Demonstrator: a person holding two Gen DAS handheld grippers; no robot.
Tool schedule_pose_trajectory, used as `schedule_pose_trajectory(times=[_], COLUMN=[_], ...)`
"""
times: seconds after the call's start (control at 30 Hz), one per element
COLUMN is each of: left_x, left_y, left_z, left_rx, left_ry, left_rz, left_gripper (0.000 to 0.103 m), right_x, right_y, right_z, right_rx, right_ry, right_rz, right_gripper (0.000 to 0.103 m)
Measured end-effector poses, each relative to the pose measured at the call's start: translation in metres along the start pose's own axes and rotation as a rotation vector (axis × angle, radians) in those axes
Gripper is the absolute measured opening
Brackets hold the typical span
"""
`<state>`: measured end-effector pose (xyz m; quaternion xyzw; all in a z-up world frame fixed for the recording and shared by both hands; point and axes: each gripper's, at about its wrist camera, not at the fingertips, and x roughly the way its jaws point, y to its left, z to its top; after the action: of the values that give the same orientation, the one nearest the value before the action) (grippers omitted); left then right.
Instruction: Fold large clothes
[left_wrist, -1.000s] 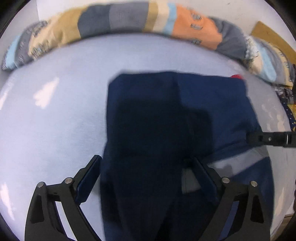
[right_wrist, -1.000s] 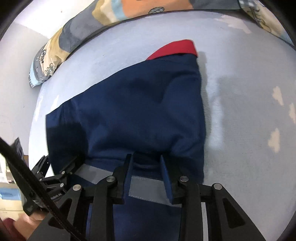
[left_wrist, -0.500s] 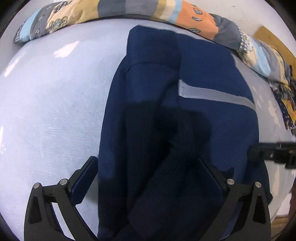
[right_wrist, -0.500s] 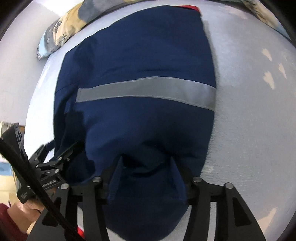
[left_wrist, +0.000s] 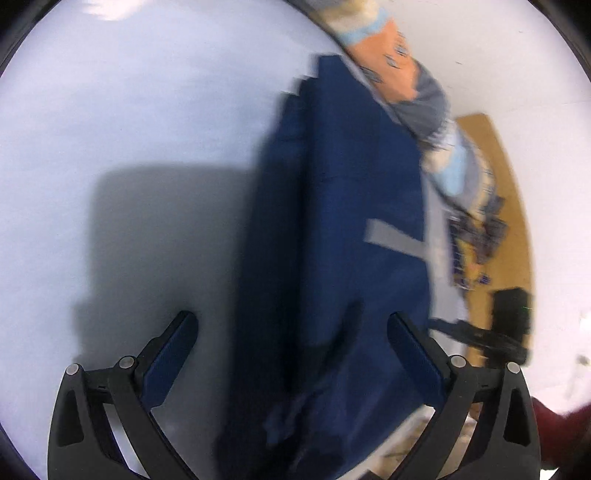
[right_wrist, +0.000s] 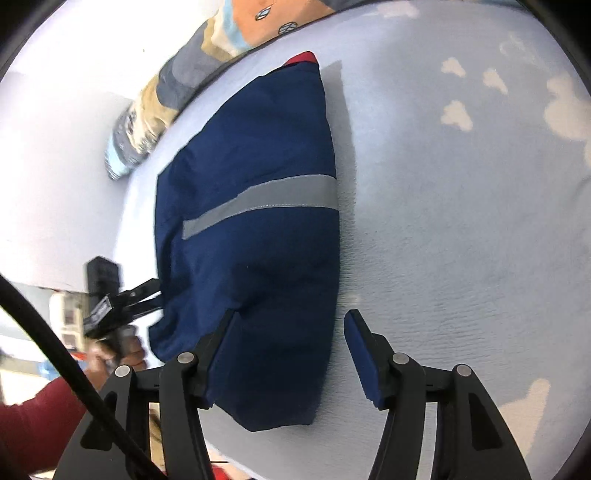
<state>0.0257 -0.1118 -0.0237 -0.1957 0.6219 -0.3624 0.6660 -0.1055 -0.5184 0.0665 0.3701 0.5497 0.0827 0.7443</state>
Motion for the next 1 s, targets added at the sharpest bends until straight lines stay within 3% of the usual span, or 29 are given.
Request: schedule_pose_trajectory(times=[0.1, 0.2, 0.3, 0.4, 0.5, 0.57, 0.6, 0.77, 1.0], left_x=[0.032, 0.046, 0.045, 0.045, 0.041, 0.033, 0.030, 0.022, 0.049], left_y=[-0.026, -0.038, -0.033, -0.045, -0.054, -0.057, -0.062, -0.098, -0.156], left_z=[0.010, 0.011, 0.015, 0.005, -0.006, -0.010, -0.013, -0.032, -0.054], left_rx=[0.065, 0.104, 0.052, 0.106, 0.152, 0.156, 0.159, 0.218, 0.267], left_ry=[0.093, 0.138, 0.112, 0.064, 0.010, -0.039, -0.056, -0.110, -0.119], left_rz=[-0.084, -0.062, -0.085, 0.022, 0.106, 0.154, 0.157, 0.154, 0.100], left_gripper=[0.101, 0.102, 0.102, 0.093, 0.078, 0.052, 0.049, 0.047, 0.047], right_x=[0.005, 0.024, 0.039, 0.067, 0.077, 0.070, 0.063, 0.025, -0.043], right_y=[-0.010, -0.020, -0.026, -0.024, 0.011, 0.017, 0.023, 0.059, 0.047], right_z=[0.004, 0.016, 0.029, 0.044, 0.051, 0.050, 0.049, 0.031, 0.020], right_rx=[0.040, 0.072, 0.075, 0.112, -0.063, -0.098, -0.127, -0.329, -0.358], right_ry=[0.006, 0.016, -0.003, 0.023, 0.065, 0.075, 0.071, 0.037, -0.015], right_rz=[0.073, 0.152, 0.211, 0.270, 0.184, 0.154, 0.143, 0.022, -0.061], right_gripper=[0.064, 0.064, 0.083, 0.083, 0.078, 0.058, 0.049, 0.043, 0.042])
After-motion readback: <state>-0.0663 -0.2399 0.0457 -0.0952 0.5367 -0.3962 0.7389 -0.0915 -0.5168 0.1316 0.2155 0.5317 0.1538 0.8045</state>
